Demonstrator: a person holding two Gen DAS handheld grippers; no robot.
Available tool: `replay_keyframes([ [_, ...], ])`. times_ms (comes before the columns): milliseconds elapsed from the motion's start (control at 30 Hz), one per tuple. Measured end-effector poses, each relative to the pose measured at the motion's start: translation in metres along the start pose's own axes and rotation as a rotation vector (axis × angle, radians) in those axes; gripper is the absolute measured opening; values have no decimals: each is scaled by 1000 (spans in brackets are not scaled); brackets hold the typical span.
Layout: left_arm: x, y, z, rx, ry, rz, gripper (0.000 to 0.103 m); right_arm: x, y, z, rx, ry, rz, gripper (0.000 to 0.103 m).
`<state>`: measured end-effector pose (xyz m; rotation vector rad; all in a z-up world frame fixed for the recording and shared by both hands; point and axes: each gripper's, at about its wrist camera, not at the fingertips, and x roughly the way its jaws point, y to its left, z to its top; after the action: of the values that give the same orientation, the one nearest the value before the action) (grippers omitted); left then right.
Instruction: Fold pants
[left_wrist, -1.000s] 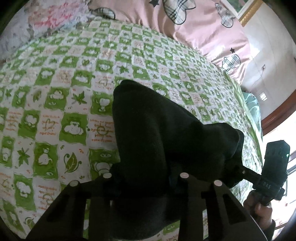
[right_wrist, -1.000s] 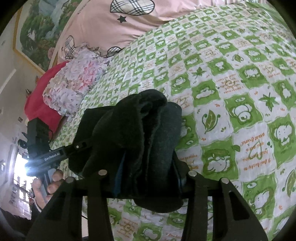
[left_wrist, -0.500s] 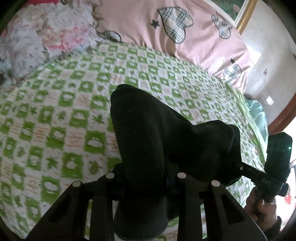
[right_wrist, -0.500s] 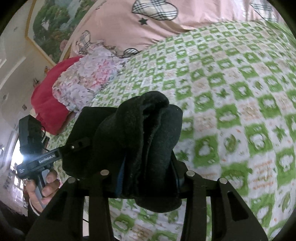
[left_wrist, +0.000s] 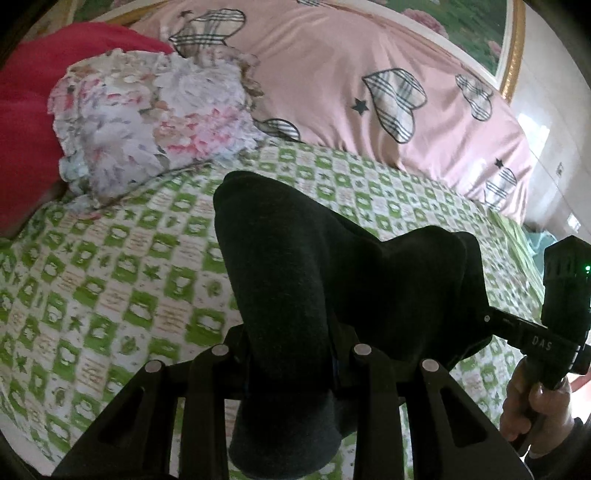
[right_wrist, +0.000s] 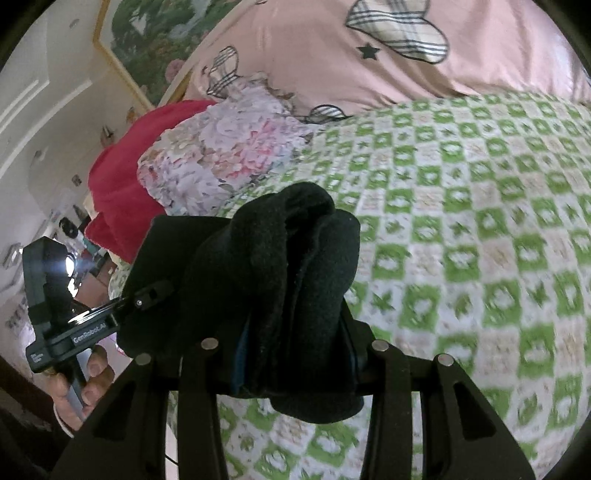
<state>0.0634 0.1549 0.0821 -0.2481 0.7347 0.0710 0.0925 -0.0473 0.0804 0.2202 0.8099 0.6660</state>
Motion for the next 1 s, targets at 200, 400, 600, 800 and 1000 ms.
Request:
replay_keyframes([
  [200, 5, 17, 10, -32, -14, 28, 29, 20, 10, 20, -45, 16, 13, 42],
  [400, 24, 39, 22, -74, -12, 38, 29, 51, 9, 39, -53, 44, 26, 42],
  [600, 55, 66, 34, -139, 24, 36, 29, 88, 4, 54, -65, 72, 23, 42],
  [800, 74, 79, 43, -148, 23, 46, 29, 112, 0, 64, -61, 88, 27, 42],
  [1000, 90, 90, 37, -153, 50, 33, 29, 129, -6, 61, -67, 122, 15, 43],
])
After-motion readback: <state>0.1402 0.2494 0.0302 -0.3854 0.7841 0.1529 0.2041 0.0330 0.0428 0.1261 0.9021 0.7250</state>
